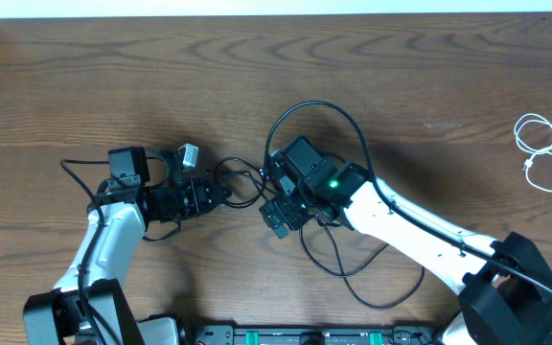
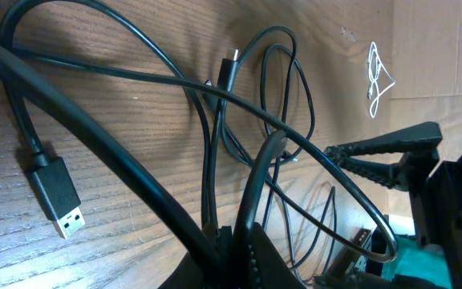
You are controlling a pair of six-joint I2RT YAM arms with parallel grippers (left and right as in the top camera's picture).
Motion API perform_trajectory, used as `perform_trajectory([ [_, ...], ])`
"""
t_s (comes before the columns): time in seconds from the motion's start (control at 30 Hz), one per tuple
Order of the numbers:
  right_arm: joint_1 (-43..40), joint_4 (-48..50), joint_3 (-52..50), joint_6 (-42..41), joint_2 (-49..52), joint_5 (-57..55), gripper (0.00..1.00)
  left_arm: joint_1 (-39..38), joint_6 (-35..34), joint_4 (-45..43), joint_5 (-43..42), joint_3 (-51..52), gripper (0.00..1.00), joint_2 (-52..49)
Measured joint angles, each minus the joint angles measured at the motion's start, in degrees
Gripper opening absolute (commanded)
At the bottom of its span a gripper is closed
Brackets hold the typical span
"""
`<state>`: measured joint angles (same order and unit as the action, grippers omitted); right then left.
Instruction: Untangle cables
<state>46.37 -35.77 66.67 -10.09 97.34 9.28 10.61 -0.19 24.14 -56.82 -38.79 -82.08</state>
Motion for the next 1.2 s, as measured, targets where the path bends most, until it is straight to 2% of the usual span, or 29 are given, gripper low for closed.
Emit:
perform_trajectory([
  [0.03,0.00,-0.09,0.00,-0.37,0.00,-0.24,0.48,0.00,0.00,0.00,0.00,0.00,0.09,0.00],
  [0.07,0.00,-0.11,0.00,-0.13,0.00,-0.35,0.29,0.00,0.00,0.00,0.00,0.00,0.09,0.00],
  [0.1,0.00,-0.15,0.00,-0.15,0.00,-0.37,0.18,0.00,0.00,0.00,0.00,0.00,0.09,0.00],
  [0.23,0.04,-0.46,0.00,-0.28,0.00,-0.37,0.03,0.00,0.00,0.02,0.00,0.00,0.09,0.00],
  [0.7,0.26,-4.37,0.00,-0.35,0.00,-0.83,0.01,0.00,-0.52,-0.04,0.76,0.00,0.09,0.00],
  [0.97,-1.62,-6.27,1.57,-0.35,-0.28,-0.81,0.01,0.00,-9.57,1.05,14.29,0.00,0.09,0.00],
  [1.07,-3.41,-9.73,5.49,-0.33,-2.29,-1.29,0.01,0.00,-11.72,1.14,17.64,0.00,0.09,0.00],
  [1.2,-5.22,-14.03,12.94,-0.35,-9.90,-4.81,0.01,0.00,-12.98,1.14,19.76,0.00,0.09,0.00],
])
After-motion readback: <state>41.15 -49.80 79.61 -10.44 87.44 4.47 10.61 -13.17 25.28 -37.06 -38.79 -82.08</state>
